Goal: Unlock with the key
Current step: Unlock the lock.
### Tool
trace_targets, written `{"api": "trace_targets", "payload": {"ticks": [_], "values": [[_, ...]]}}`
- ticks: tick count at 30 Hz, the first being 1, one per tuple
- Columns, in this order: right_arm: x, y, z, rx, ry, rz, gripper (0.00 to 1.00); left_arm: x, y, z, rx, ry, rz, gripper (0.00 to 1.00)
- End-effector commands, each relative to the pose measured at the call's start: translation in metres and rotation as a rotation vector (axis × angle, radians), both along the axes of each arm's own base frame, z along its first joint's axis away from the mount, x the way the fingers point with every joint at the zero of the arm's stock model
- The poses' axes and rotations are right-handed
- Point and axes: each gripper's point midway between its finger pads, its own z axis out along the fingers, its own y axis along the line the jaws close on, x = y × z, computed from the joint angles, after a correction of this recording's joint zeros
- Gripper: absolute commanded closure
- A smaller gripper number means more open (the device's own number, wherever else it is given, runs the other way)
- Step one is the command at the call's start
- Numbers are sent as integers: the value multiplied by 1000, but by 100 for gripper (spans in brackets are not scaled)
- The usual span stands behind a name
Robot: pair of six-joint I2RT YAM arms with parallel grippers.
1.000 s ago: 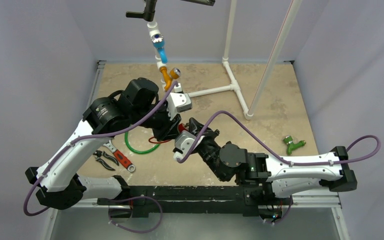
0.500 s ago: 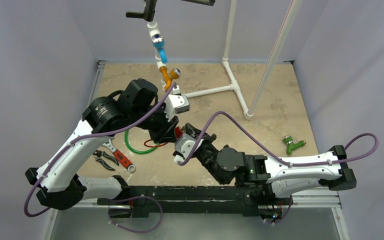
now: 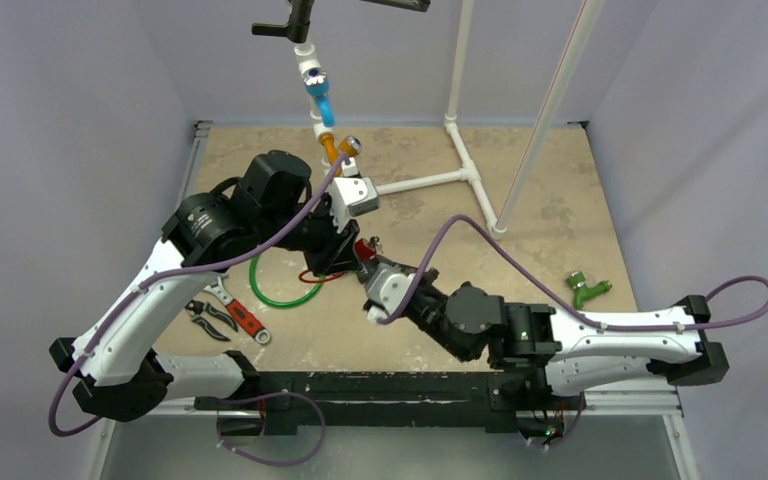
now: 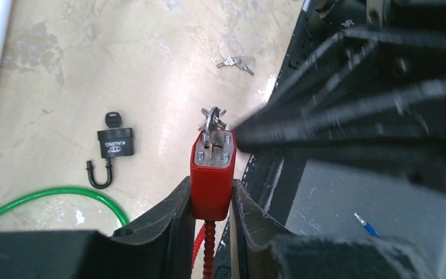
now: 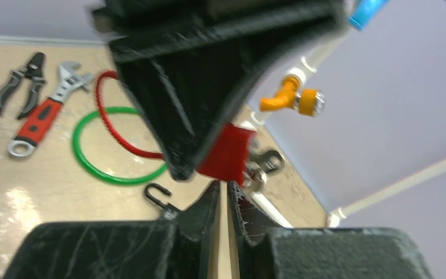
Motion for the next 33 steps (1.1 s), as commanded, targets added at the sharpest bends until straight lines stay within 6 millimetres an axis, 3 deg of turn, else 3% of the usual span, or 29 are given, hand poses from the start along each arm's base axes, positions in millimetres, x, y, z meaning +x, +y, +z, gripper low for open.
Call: {"api": "trace_targets", "payload": {"ticks": [1,4,7,10,12,14,21,28,33], "values": [[31,-50,37,184,124,-56,89,0,-5,24,-96,-76,-31,100],[32,-66,49,250,176,-5,75,-3,-5,21,-91,-68,-45,100],[28,-69,57,260,229,53,66,-5,-6,21,-96,-65,-64,100],[25,-67,64,272,286,130,58,-9,-8,22,-105,-53,-89,100],[18,-58,63,237,307,239,58,-12,-9,23,-110,-46,-105,100],[11,-48,59,241,406,331,51,-16,-9,23,-115,-42,-120,100],[-3,-30,59,219,514,493,53,-23,-7,22,-119,-32,-152,100],[1,-33,65,282,582,540,66,-25,-5,22,-119,-36,-152,100],[-2,-32,66,299,606,597,62,-26,-3,21,-119,-35,-154,100]]}}
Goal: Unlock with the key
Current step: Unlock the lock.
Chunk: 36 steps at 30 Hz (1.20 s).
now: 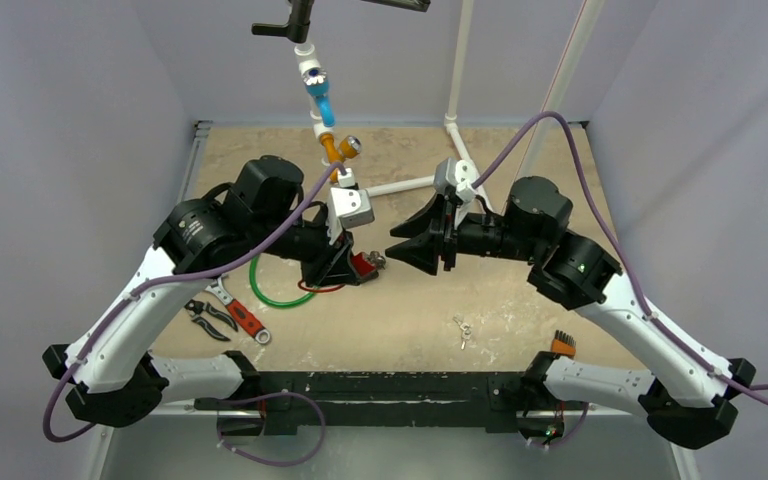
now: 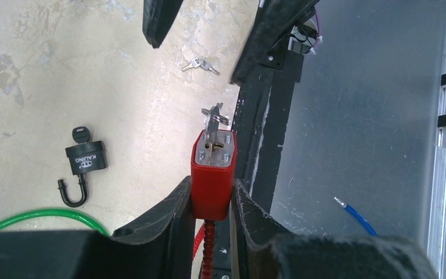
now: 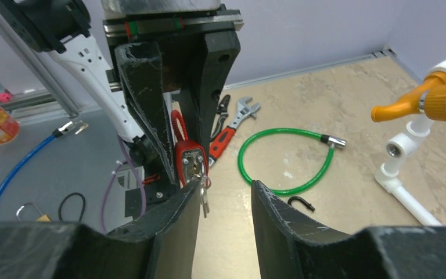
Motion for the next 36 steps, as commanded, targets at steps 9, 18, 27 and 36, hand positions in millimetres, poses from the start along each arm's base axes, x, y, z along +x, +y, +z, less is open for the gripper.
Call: {"api": "trace_targets", "payload": {"ticks": [9,18,27,36], "values": [[-21,14,25,100,36,188,59,-6,-1,13,-59,-46,-45,100],[-21,23,14,85,77,225,61,-8,-1,15,-66,-44,-51,100],[-20,25,4,66,102,237,86,-8,0,16,-66,-53,-53,100],[-22,29,-12,33,147,271,99,4,4,32,-73,-149,-21,100]]}}
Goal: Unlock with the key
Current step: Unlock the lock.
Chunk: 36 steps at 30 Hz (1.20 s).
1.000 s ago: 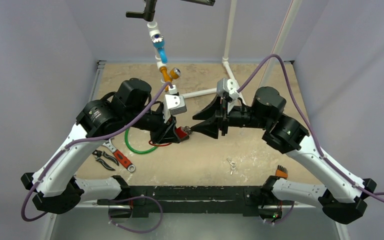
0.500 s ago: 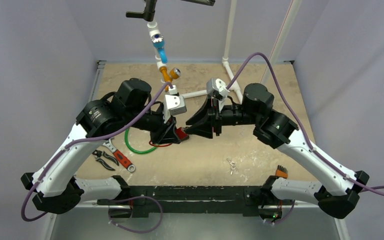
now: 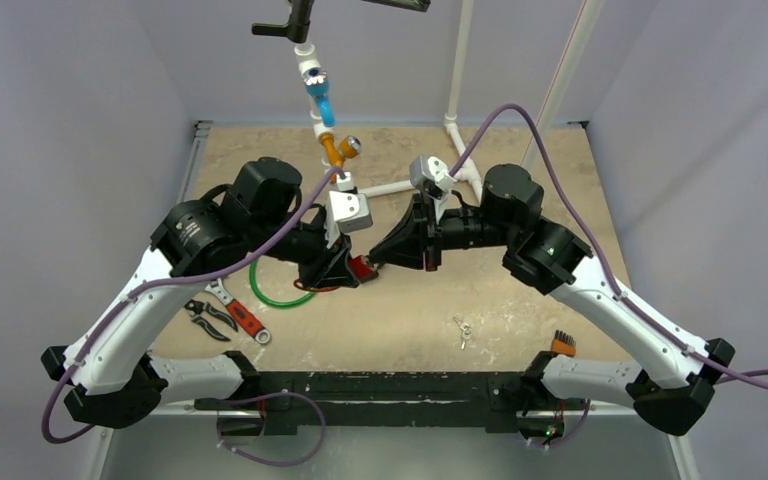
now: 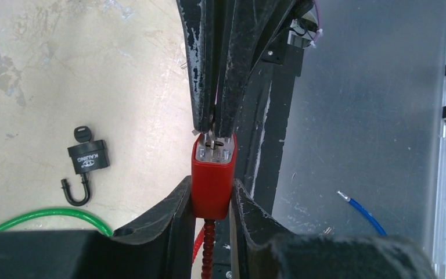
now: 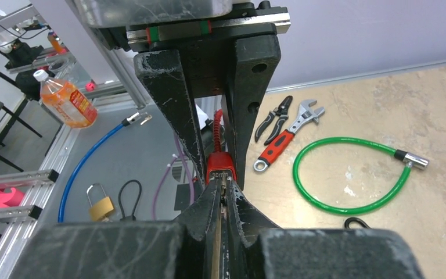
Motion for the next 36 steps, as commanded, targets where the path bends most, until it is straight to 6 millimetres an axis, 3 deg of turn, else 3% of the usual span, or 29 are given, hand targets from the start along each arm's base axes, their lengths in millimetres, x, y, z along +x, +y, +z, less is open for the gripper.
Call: {"api": "trace_targets", "payload": {"ticks": [1,6,10,12,20,24,26,32,36], "values": [[-5,3,-9,-7,20,51,99,11,1,37,-81,-150,8,100],[-4,7,-15,-2,45,61,100,13,2,46,-98,-167,12,100],[-5,1,-17,-4,24,35,75,9,4,39,-81,-161,-7,100],[-4,-2,-12,11,8,18,67,10,5,36,-70,-158,-7,100],[8,-7,1,40,-45,-71,64,9,5,29,-53,-145,-16,100],[16,-14,18,92,-114,-142,48,8,4,21,-40,-123,-24,100],[17,-11,18,100,-113,-142,43,8,3,21,-40,-121,-27,100],[10,-3,8,74,-77,-61,54,9,2,21,-39,-119,-30,100],[11,-1,-2,39,-64,-55,78,10,1,22,-42,-119,-32,100]]}}
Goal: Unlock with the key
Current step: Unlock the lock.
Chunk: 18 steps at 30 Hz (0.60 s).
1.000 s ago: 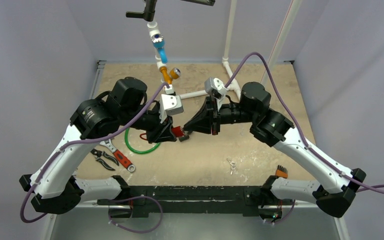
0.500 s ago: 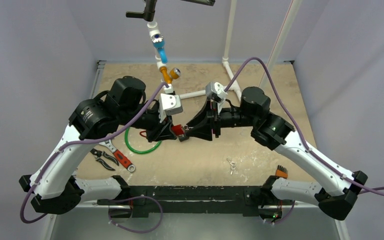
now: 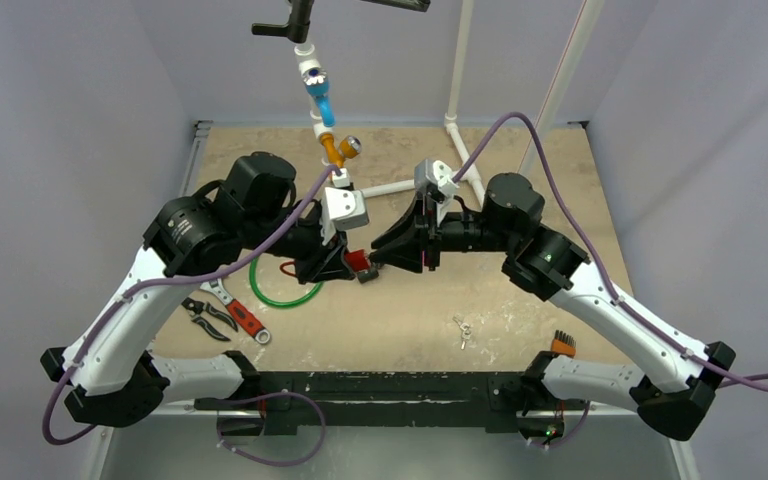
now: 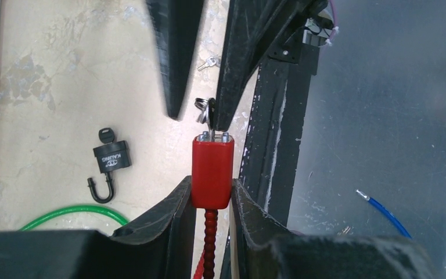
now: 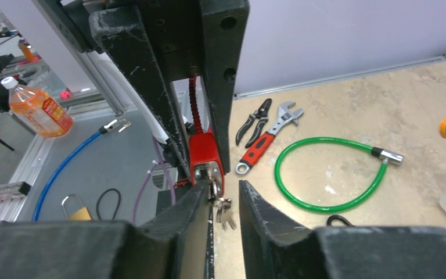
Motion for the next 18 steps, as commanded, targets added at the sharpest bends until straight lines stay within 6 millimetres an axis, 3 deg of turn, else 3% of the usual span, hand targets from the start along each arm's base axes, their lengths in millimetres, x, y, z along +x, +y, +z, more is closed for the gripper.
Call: {"api": "trace_targets", "payload": {"ticks": [1,3,18], "values": [[-3,1,4,6,-18,26,85,2,-6,14,-54,-40,-27,100],[-2,0,3,6,-16,17,99,3,-6,15,-54,-45,-25,100],[-3,-9,-19,-26,9,-23,100,5,-4,25,-65,-81,-22,100]]}}
